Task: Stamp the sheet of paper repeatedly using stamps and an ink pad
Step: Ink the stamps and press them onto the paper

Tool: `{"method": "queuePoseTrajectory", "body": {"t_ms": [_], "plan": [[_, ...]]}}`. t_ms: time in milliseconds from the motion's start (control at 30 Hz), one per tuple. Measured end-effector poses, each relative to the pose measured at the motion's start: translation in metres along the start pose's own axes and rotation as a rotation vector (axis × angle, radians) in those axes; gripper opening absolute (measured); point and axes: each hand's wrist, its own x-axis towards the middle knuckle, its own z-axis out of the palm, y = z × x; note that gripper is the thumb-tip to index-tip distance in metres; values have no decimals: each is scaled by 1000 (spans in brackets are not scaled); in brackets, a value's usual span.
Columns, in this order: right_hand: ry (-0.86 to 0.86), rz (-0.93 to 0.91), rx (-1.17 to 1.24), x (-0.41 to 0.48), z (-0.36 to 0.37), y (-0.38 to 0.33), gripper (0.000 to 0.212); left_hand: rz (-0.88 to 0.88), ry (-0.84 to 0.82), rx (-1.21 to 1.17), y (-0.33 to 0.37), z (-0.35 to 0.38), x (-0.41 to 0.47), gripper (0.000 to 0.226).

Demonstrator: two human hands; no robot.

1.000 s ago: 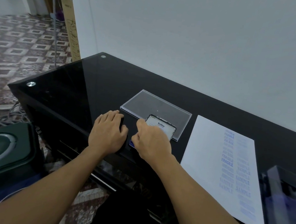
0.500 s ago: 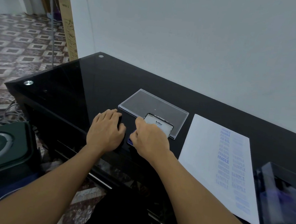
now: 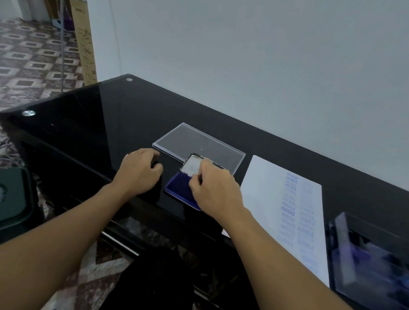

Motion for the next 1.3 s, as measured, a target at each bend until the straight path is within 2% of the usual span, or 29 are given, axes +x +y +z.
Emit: {"method": "queuePoseTrajectory", "body": {"t_ms": [100,433,600,833,1300], "plan": [[13,84,-36,-13,-15,19,20,25,-26,-63,21,0,-5,40],[65,303,-71,-68,-62,81,23,343,-91,-104,120,26,-35,33],[90,402,-103,-91,-85,108,24,409,-165,-156,142,49,-56,32],[46,426,-51,-109,-93,125,20,426,-257,-120,153,78,-71,39],[-101,418,-105,-111,-73,131,19,477,-196,-26,137,99,-82,50]]}}
